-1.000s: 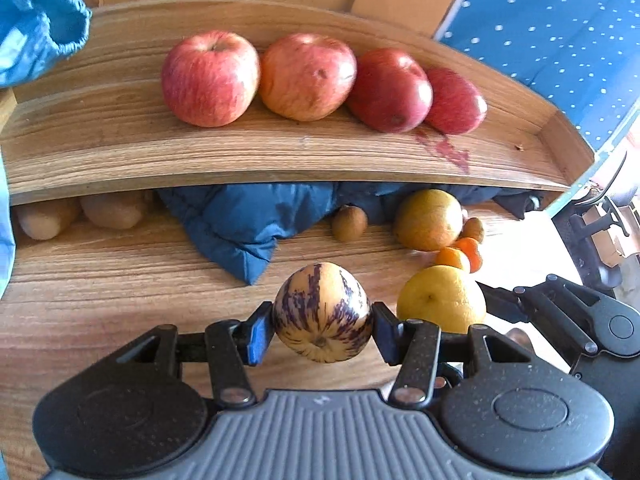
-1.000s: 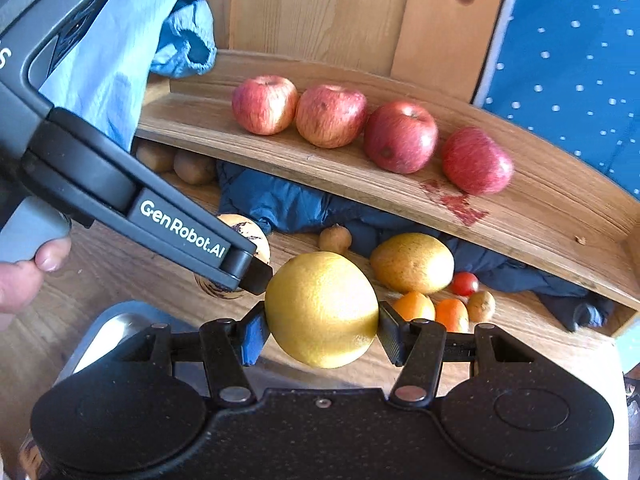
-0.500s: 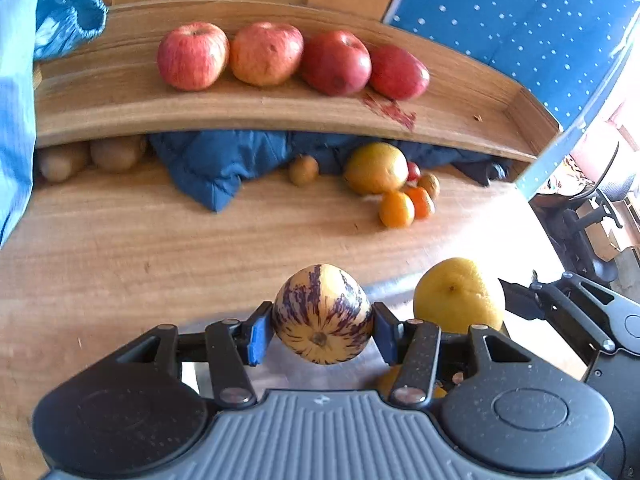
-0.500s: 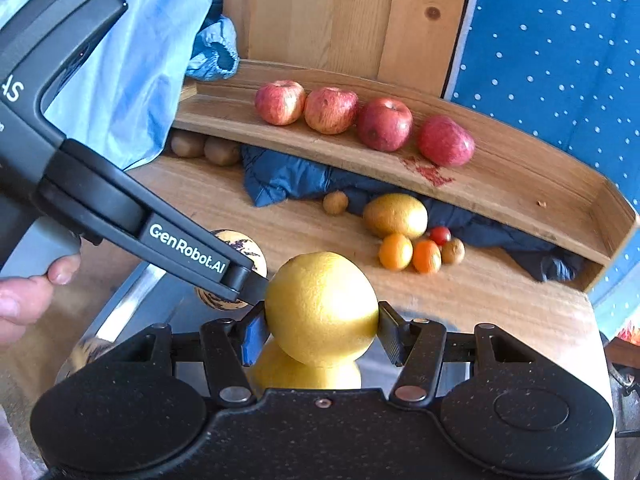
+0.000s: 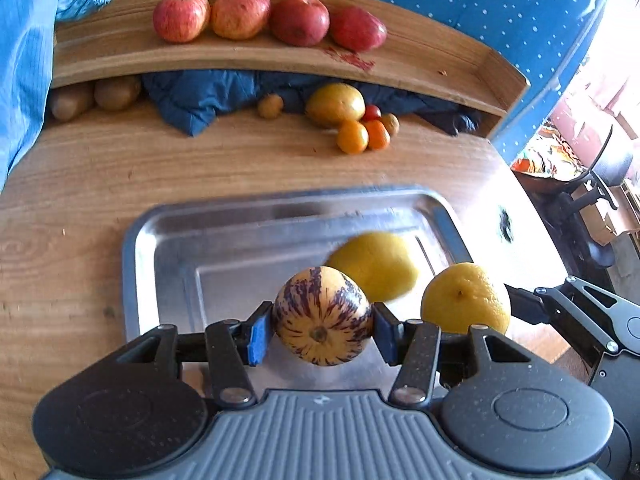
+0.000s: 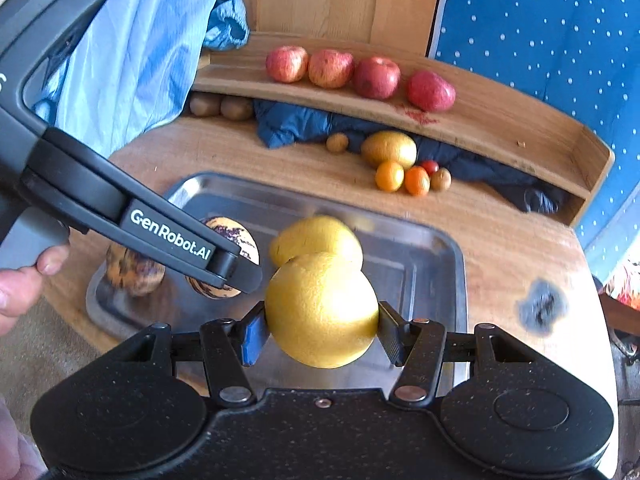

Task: Organize fruits
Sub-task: 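Carry both fruits onto the steel tray and open both tools beside the first fruits, then withdraw both tools and reach toward the small fruits under the shelf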

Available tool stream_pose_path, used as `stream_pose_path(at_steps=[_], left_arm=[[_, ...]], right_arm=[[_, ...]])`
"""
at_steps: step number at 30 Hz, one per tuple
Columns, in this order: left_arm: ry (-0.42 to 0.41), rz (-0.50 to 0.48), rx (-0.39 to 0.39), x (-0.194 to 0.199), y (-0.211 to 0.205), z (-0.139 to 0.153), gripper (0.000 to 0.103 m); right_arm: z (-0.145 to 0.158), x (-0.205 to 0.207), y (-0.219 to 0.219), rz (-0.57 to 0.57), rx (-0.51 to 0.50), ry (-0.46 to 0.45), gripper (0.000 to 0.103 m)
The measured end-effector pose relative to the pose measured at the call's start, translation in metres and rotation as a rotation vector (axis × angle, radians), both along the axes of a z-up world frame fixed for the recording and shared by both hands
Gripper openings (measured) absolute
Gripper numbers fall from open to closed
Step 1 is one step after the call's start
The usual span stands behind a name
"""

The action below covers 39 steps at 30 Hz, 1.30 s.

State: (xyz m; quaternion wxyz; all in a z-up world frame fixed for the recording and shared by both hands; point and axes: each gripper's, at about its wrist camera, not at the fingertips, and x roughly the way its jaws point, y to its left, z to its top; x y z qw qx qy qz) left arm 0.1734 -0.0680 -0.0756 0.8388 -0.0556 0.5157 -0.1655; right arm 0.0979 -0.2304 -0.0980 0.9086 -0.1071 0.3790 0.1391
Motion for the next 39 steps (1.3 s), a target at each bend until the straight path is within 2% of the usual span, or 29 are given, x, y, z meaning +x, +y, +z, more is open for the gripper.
stream_pose_path(at_steps=[8, 13, 23, 27, 31, 39], left_arm=[[0.016, -0.008, 0.028, -0.031, -0.01, -0.005, 0.056], [0.029, -0.006, 0.054, -0.044, -0.015, -0.01, 0.056], [0.028, 0.034, 0.074, -0.054, -0.017, -0.013, 0.056], [0.021, 0.042, 0.082, -0.056, -0.017, -0.012, 0.061], [0.022, 0.04, 0.067, -0.061, -0.011, -0.01, 0.065], [0.001, 0.011, 0.074, -0.068, -0.004, 0.005, 0.086]], right_arm=[[-0.017, -0.013, -0.004, 0.009, -0.036, 0.023, 0.058], [-0.02, -0.015, -0.003, 0.024, -0.049, 0.001, 0.058], [-0.024, -0.014, -0.002, 0.036, -0.06, -0.024, 0.058], [-0.025, -0.015, -0.005, 0.021, -0.049, -0.02, 0.059], [-0.022, -0.018, -0.007, 0.008, -0.046, -0.016, 0.067], [-0.011, -0.021, -0.01, -0.042, -0.035, -0.014, 0.091]])
